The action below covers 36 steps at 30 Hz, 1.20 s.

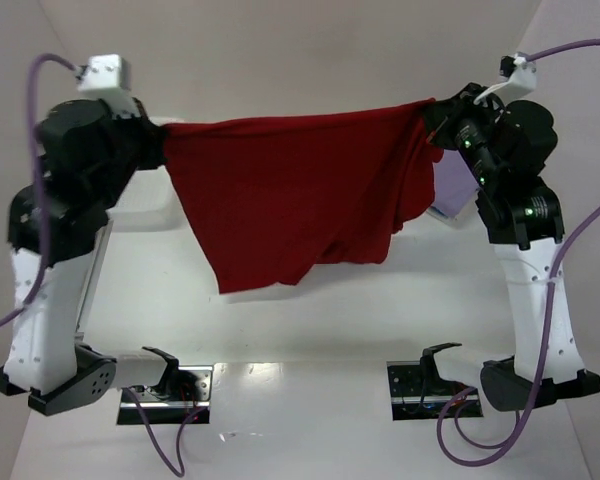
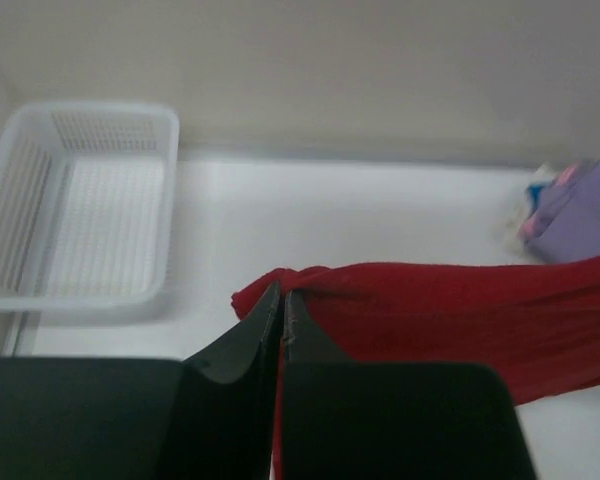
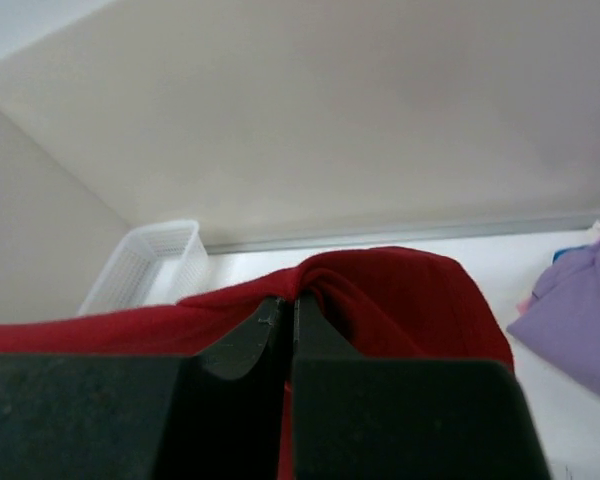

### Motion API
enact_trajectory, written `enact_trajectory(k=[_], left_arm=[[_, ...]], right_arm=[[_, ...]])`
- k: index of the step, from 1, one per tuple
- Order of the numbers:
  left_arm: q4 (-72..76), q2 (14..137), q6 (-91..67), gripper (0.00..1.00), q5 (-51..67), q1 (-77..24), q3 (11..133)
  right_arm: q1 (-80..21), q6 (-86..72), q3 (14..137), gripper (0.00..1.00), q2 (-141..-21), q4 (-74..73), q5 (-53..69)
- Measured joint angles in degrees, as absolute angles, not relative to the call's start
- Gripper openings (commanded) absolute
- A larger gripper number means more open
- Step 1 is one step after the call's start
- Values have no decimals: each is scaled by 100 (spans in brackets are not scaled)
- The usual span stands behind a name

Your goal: Fold and stack the t-shirts

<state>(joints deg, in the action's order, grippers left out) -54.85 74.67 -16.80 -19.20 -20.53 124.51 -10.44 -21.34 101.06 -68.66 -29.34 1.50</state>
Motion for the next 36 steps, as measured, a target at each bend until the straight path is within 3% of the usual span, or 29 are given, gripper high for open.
enact_trajectory(k=[11, 16, 23, 26, 28, 29, 36], left_arm=[[-5081, 8189, -1999, 0, -1857, -2012, 8879], [-4958, 8468, -2036, 0, -1986, -1986, 8680], [-4574, 8879, -2091, 0, -2106, -1717, 8689], [-4501, 8984, -2080, 0, -2119, -1533, 8689], [-4480, 8991, -2075, 0, -2119, -1433, 8689], [-4469, 8989, -2075, 0, -2117, -1376, 8691], [-4434, 8989, -1966, 0, -1988, -1369, 8691]], right_arm=[[-1389, -2788, 7255, 0, -6958, -2436, 864], [-2375, -3365, 6163, 0, -6877, -2165, 1017], [-3795, -4066, 5612, 2, -6643, -1610, 1146], [-4346, -4296, 5214, 23, -6632, -1481, 1149], [-4569, -4405, 4971, 50, -6654, -1684, 1125], [-4578, -4399, 4925, 78, -6654, -1791, 1024], [-4001, -4270, 5002, 99, -6283, -2287, -198]])
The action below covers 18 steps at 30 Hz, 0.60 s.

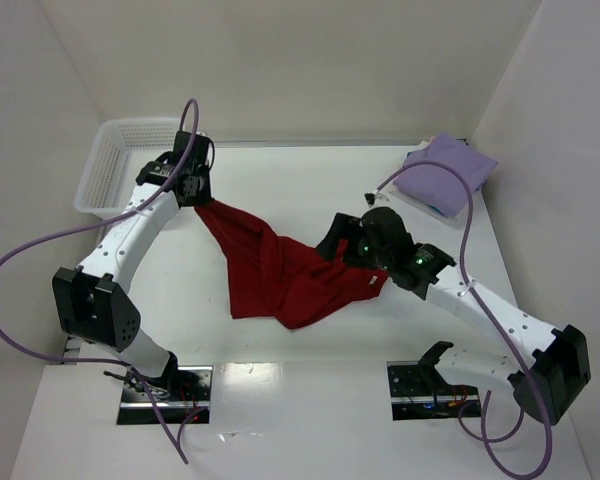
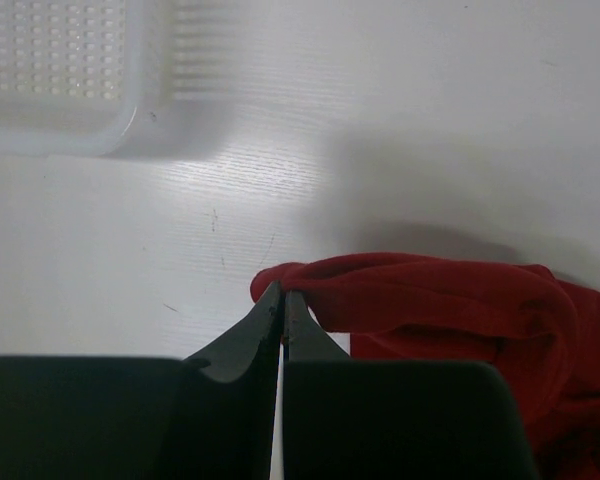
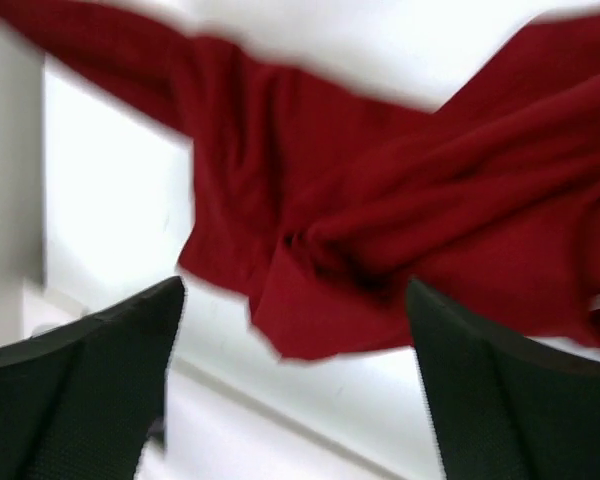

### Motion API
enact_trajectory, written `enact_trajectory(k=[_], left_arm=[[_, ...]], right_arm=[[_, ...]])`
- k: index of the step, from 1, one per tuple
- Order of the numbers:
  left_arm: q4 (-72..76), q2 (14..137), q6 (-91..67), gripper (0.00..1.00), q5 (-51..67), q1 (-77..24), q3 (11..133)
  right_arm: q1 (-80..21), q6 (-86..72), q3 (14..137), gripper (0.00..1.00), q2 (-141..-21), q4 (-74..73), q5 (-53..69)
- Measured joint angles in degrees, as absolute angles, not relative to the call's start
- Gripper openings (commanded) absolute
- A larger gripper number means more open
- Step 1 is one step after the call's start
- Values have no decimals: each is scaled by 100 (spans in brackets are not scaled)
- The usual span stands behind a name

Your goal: Fold and stack the t-shirts

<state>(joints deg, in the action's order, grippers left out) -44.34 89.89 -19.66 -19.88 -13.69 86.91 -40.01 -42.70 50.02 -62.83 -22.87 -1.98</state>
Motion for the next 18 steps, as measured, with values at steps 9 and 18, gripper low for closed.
enact_trajectory(k=[9, 18], left_arm=[[-4381, 8971, -1940, 0, -1831, -1369, 8689], [-4287, 8936, -1920, 0, -1787, -1369, 8656]], right_arm=[[-3771, -4219, 5113, 91, -6923, -2281, -993], [-3771, -4388, 4497, 78, -7255, -2244, -681]])
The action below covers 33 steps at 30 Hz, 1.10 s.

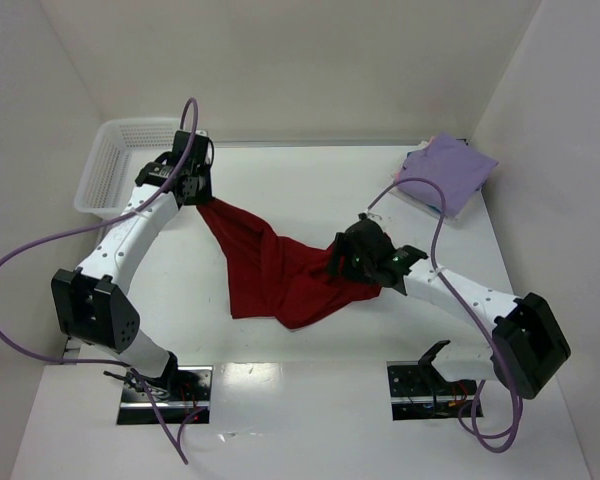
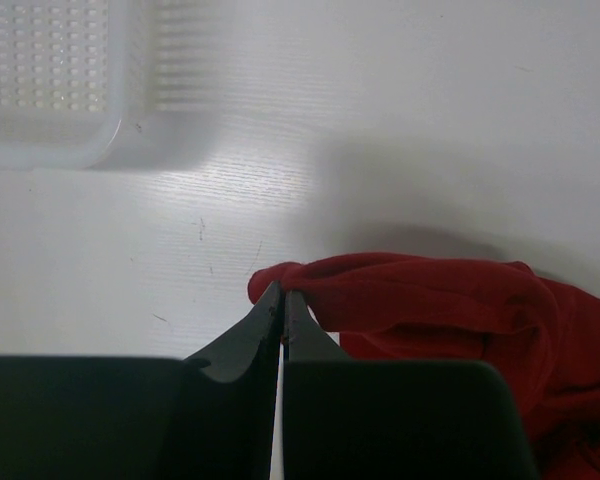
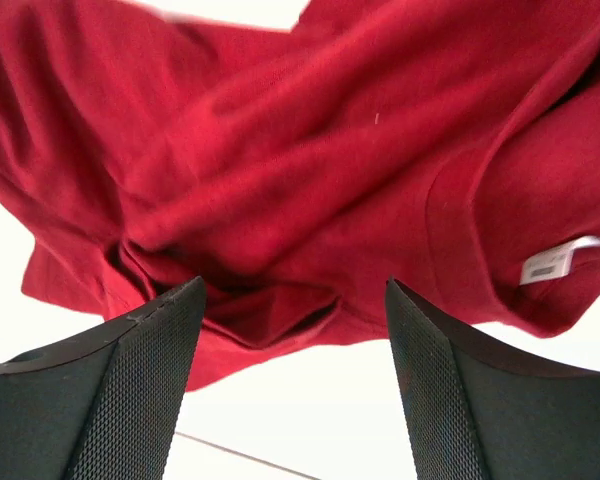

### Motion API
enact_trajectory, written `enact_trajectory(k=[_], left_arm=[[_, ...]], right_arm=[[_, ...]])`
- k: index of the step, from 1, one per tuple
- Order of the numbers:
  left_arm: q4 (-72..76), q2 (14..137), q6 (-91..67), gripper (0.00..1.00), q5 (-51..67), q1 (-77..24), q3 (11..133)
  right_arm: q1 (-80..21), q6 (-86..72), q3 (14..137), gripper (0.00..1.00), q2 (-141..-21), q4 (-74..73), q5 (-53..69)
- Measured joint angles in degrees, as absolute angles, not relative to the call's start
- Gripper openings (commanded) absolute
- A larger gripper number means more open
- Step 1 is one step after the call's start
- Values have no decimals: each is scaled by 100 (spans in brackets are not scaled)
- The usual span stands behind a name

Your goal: Fold and stack the t-shirts

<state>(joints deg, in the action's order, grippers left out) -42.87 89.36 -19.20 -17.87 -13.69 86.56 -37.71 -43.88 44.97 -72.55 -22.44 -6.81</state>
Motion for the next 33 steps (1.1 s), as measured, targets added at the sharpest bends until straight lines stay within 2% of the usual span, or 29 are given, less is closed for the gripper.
enact_trajectory(k=[3, 8, 16, 17, 18, 20, 22, 23, 33], left_arm=[[-4239, 8934, -1918, 0, -1772, -1369, 8595], [-4233, 8930, -1916, 0, -1752, -1369, 8576], [-4224, 8914, -1916, 0, -1719, -1369, 8525], [-4224, 8914, -1916, 0, -1715, -1369, 8510], [-4226, 8914, -1916, 0, -1697, -1369, 8503], [-4226, 8914, -1916, 0, -1680, -1369, 8499], [-4224, 8914, -1894, 0, -1664, -1369, 8497], [-4224, 8914, -1844, 0, -1660, -1369, 8497], [-4222, 8914, -1806, 0, -1656, -1369, 8497]], right_arm=[[-3771, -4412, 4327, 71, -7255, -2178, -362], [-3771, -4412, 4283, 67, -7260, -2016, -154], [-3771, -4453, 4112, 65, -7603, -1855, 45], [-3771, -4453, 4101, 61, -7658, -1852, 60], [-3771, -4453, 4093, 50, -7693, -1850, 73], [-3771, -4436, 4088, 37, -7776, -1828, 95], [-3771, -4403, 4088, 4, -7830, -1782, 113], [-3771, -4392, 4088, 0, -7846, -1769, 121], [-3771, -4346, 4777, 0, -7769, -1712, 458]])
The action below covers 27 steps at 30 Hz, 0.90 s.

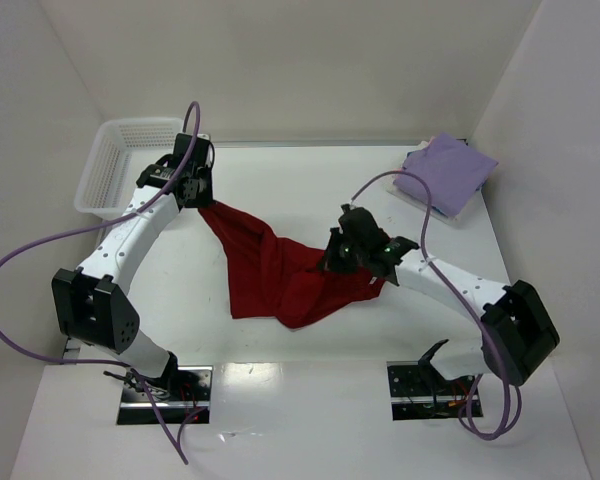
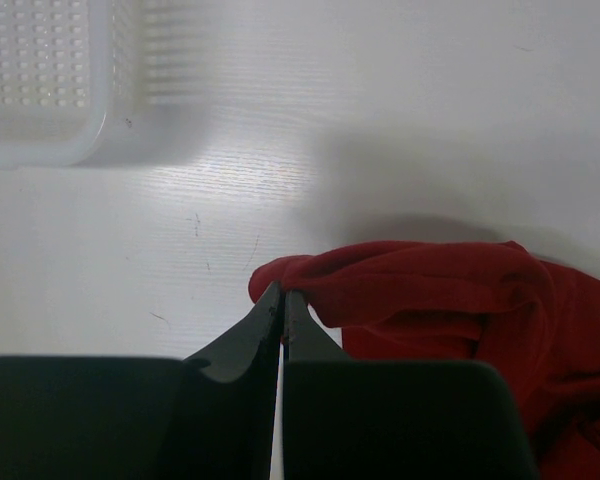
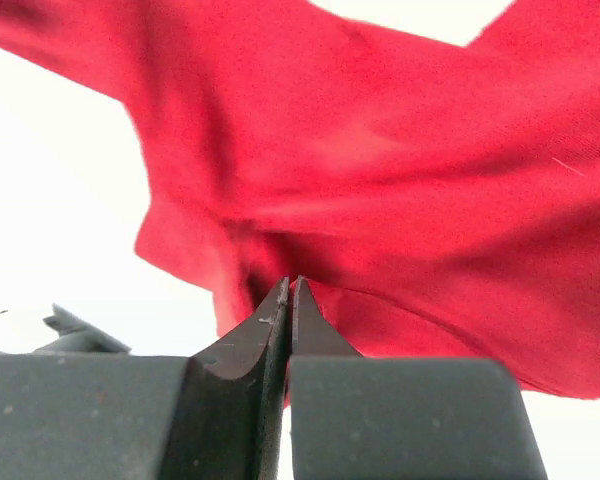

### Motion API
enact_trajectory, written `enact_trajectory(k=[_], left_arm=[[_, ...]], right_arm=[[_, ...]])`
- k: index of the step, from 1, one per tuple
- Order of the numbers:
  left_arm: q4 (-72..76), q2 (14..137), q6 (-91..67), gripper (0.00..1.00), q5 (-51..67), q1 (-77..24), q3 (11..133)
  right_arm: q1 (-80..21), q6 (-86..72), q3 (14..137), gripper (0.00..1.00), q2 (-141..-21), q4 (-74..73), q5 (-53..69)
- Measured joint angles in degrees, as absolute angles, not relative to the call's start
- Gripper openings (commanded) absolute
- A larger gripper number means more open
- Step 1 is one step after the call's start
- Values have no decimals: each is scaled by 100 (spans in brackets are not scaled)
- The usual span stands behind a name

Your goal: Fold and stack the t-shirts

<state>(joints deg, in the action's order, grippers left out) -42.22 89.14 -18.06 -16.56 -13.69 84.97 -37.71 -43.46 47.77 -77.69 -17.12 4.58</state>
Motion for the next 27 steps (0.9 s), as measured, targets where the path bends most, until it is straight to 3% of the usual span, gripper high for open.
enact_trajectory(k=[9, 10, 11, 13, 19, 20, 24, 27], left_arm=[[-4176, 8914, -1806, 0, -1616, -1369, 8427], [-4182, 8914, -1804, 0, -1616, -1369, 8399], [-4191, 8914, -1804, 0, -1614, -1369, 8396], [-4185, 8914, -1804, 0, -1616, -1369, 8396], [-4180, 8914, -1804, 0, -1614, -1369, 8396], [-4182, 8917, -1804, 0, -1614, -1369, 8396], [-4182, 8917, -1802, 0, -1592, -1369, 8396], [-4180, 8917, -1802, 0, -1575, -1369, 8396]], right_arm=[[-4305, -4250, 5854, 0, -8281, -729, 1498], [-4451, -4241, 5889, 13, -8403, -703, 1555], [-4582, -4224, 5902, 13, -8514, -672, 1605], [-4821, -4180, 5905, 43, -8746, -683, 1693], [-4921, -4045, 5905, 68, -8816, -978, 1286], [-4890, -4023, 5905, 76, -8774, -1092, 1111], [-4619, -3944, 5872, 78, -8329, -1455, 523], [-4392, -3957, 5693, 66, -7703, -1680, 84]])
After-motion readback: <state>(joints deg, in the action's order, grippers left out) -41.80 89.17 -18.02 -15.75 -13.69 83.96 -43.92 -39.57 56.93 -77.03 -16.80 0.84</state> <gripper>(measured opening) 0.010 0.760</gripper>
